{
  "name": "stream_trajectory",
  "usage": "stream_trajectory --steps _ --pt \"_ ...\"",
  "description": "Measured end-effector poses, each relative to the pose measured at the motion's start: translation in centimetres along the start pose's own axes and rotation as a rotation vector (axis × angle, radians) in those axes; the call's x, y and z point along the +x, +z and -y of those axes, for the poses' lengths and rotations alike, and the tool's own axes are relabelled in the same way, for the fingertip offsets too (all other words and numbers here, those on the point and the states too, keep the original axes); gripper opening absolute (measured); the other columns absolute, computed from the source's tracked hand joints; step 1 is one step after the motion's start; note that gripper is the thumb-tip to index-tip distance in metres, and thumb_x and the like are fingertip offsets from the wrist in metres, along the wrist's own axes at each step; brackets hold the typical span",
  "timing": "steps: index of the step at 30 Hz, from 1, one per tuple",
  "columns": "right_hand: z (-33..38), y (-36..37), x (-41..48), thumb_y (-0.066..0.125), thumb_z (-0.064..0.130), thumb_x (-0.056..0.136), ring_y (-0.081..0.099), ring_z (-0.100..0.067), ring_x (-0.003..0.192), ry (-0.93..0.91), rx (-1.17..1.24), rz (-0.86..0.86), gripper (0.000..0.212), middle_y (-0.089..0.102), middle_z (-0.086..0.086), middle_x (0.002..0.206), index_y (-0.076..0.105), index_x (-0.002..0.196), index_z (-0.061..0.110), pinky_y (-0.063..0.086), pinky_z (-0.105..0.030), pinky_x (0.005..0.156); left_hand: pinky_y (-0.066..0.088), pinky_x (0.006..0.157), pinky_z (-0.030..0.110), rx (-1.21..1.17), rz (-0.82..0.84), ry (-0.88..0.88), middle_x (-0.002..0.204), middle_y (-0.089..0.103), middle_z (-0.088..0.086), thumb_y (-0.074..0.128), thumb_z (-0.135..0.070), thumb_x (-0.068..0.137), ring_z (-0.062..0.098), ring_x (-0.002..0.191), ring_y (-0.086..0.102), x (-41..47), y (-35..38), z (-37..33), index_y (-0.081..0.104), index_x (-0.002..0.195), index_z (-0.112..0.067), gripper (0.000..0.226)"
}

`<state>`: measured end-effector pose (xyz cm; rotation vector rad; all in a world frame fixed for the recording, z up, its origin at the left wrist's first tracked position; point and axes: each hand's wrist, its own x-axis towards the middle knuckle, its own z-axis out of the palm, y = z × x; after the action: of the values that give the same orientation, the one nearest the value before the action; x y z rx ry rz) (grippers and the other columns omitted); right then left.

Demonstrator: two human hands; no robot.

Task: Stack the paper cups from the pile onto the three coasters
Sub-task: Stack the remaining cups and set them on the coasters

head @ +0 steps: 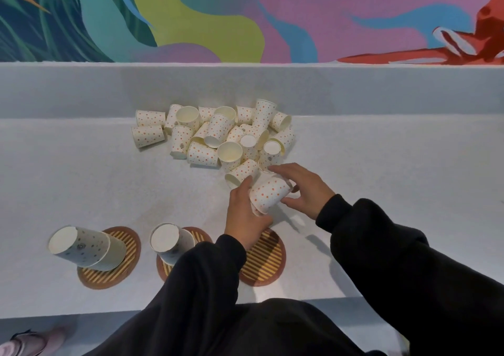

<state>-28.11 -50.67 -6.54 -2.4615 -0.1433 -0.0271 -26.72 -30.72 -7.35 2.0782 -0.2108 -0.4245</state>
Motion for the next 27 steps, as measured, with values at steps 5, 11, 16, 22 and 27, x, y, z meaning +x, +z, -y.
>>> stream_trajectory --steps 5,11,16,22,27 --pt "1.1 1.2 0.8 0.088 0.014 0.079 0.059 0.002 0.111 0.092 0.203 0.029 0.076 0.061 0.016 0.135 0.053 0.141 0.039 0.055 -0.017 0.082 0.042 0.109 0.033 0.028 0.014 -0.004 0.151 0.041 -0.003 0.085 -0.019 0.077 0.018 0.137 0.043 -0.3 0.1 1.0 0.034 0.150 -0.035 0.091" --pt "2.0 2.5 3.2 0.082 0.029 0.088 0.071 -0.018 0.100 0.342 0.626 0.002 0.048 0.072 -0.005 0.119 0.064 0.132 0.025 0.065 -0.039 0.082 0.050 0.105 0.038 -0.013 -0.066 -0.127 0.136 0.053 -0.006 0.075 -0.032 0.089 0.017 0.121 0.054 -0.1 -0.8 2.7 0.040 0.140 -0.033 0.062" --pt "2.0 5.3 7.8 0.071 0.053 0.093 0.068 -0.031 0.092 0.894 0.784 0.033 0.059 0.065 -0.014 0.117 0.050 0.137 0.020 0.064 -0.050 0.078 0.046 0.108 0.038 -0.268 -0.117 -0.283 0.144 0.049 -0.005 0.068 -0.035 0.094 0.016 0.123 0.052 0.0 -1.3 3.1 0.032 0.142 -0.035 0.060" --pt "3.4 9.2 10.1 0.083 0.065 0.067 0.069 -0.032 0.095 1.009 0.730 0.074 0.103 0.062 -0.012 0.128 0.028 0.150 0.037 0.060 -0.048 0.077 0.044 0.103 0.032 -0.284 -0.102 -0.338 0.130 0.042 -0.011 0.063 -0.039 0.099 0.013 0.113 0.049 -1.0 -1.0 4.0 0.022 0.148 -0.032 0.065" --pt "3.3 8.7 10.0 0.095 0.037 0.067 0.073 -0.025 0.093 1.014 0.758 0.075 0.089 0.073 -0.010 0.109 0.045 0.139 0.020 0.061 -0.042 0.073 0.050 0.103 0.039 -0.323 -0.088 -0.409 0.130 0.048 -0.006 0.064 -0.050 0.095 0.013 0.104 0.054 -1.3 -0.8 4.8 0.021 0.149 -0.035 0.071"
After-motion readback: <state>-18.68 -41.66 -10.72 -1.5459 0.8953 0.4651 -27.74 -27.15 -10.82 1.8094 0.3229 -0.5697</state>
